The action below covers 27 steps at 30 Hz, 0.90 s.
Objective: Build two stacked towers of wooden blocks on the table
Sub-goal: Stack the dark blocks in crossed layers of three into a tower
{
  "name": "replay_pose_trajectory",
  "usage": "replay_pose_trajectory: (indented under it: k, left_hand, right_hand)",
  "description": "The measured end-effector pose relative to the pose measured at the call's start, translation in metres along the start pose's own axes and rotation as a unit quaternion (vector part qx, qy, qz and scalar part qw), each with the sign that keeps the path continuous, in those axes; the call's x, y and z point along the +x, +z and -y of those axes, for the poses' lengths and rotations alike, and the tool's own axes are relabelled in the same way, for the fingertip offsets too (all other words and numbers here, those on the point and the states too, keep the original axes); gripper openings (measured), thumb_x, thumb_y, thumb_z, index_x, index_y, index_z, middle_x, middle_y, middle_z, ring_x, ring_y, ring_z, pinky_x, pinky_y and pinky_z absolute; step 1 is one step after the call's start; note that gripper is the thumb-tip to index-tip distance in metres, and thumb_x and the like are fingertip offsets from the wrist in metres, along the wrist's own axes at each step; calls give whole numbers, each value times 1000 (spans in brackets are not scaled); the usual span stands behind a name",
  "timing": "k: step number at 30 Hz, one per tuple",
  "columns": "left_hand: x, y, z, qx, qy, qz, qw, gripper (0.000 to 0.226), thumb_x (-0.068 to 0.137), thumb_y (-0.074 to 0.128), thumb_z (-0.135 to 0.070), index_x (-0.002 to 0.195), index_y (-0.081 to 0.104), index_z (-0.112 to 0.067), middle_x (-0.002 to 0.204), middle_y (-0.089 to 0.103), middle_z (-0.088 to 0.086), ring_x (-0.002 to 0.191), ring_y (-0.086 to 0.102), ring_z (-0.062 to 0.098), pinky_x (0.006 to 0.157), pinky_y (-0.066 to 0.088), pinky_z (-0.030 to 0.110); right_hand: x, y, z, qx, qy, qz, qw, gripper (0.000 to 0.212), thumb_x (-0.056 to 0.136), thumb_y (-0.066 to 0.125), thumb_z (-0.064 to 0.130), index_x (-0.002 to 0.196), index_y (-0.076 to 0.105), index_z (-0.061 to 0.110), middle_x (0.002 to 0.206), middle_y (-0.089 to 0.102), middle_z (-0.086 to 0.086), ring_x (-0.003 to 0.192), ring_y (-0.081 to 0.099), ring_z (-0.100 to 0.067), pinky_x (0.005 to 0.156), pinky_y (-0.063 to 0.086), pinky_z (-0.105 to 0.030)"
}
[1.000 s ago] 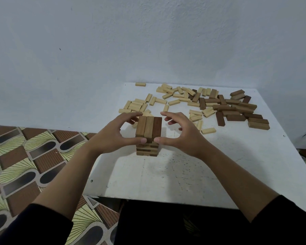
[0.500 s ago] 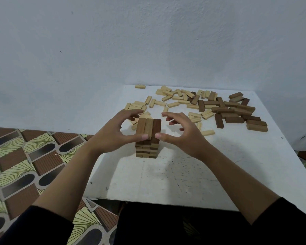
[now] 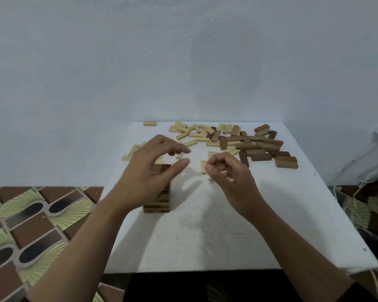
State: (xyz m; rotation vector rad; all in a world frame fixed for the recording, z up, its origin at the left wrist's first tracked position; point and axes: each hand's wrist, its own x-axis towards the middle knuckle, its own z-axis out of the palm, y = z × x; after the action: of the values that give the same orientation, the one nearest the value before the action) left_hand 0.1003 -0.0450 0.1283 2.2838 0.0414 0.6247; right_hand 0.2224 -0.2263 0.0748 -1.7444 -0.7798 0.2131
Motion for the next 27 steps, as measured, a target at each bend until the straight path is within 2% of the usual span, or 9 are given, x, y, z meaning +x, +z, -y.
replay_pose_trajectory:
  k: [4,8,10,12,15,17,19,22,27]
  left_hand:
    - [5,40,-25,-9,45,-3,999,16,94,71,-26,110,72,-24,101,61,-9,100,60,15,85,37,10]
    - [8,102,-24,-29,-1,47,998,20,96,68,-30,116,67,-30,107,60,-15,104,57,7,83,37,8]
    - [8,136,-13,-16,-32,75,997,24,98,64,-32,122,62,-34,116,57,-20,112,52,-1,90,40,12]
    - [7,165,1,4,-52,107,993,31,100,59,-37,131,55,-34,133,52,-18,124,45,-4,105,41,23]
    - [9,200,21,41,-74,154,985,50,103,46,-50,150,40,-33,159,32,-13,148,22,5,122,26,37]
    - [13,217,31,83,-92,178,976,60,103,35,-58,157,25,-37,168,13,-11,155,2,8,126,14,45]
    - [22,230,36,143,-109,208,961,63,102,28,-61,159,13,-41,170,-2,-10,155,-10,12,124,6,50]
    - [38,238,38,230,-100,234,939,64,103,21,-63,160,6,-41,170,-7,-7,155,-10,16,120,5,51]
    - [58,254,44,263,-84,204,939,62,103,22,-61,160,13,-39,170,5,-5,152,7,23,110,15,53]
  right_hand:
    - [-12,-34,-13,-18,4,-41,999,4,96,66,30,96,66,26,89,69,14,87,66,-12,79,53,-32]
    - [-25,-67,-43,-63,36,-83,994,1,96,65,26,96,65,27,90,69,17,90,66,-7,81,53,-31]
    - [-31,-81,-62,-95,54,-100,989,2,97,64,26,96,64,28,91,68,16,93,64,-4,82,49,-25]
    - [-35,-92,-81,-131,67,-107,983,2,98,63,28,98,62,30,98,67,18,98,62,-4,85,49,-22]
    - [-35,-106,-110,-194,81,-105,972,12,98,61,34,110,61,31,111,62,19,109,56,-7,100,49,-33]
    - [-29,-113,-124,-242,83,-97,962,28,96,55,44,118,62,27,121,59,16,119,50,-10,107,44,-41]
    - [-19,-120,-135,-284,87,-92,950,37,93,52,46,122,62,25,131,57,9,127,45,-14,110,38,-46]
    - [-5,-132,-151,-350,70,-110,927,34,95,61,37,126,59,23,137,52,1,133,39,-22,107,36,-53]
    - [6,-141,-170,-432,94,-129,888,50,95,60,37,140,51,18,143,44,-10,137,36,-31,105,39,-58]
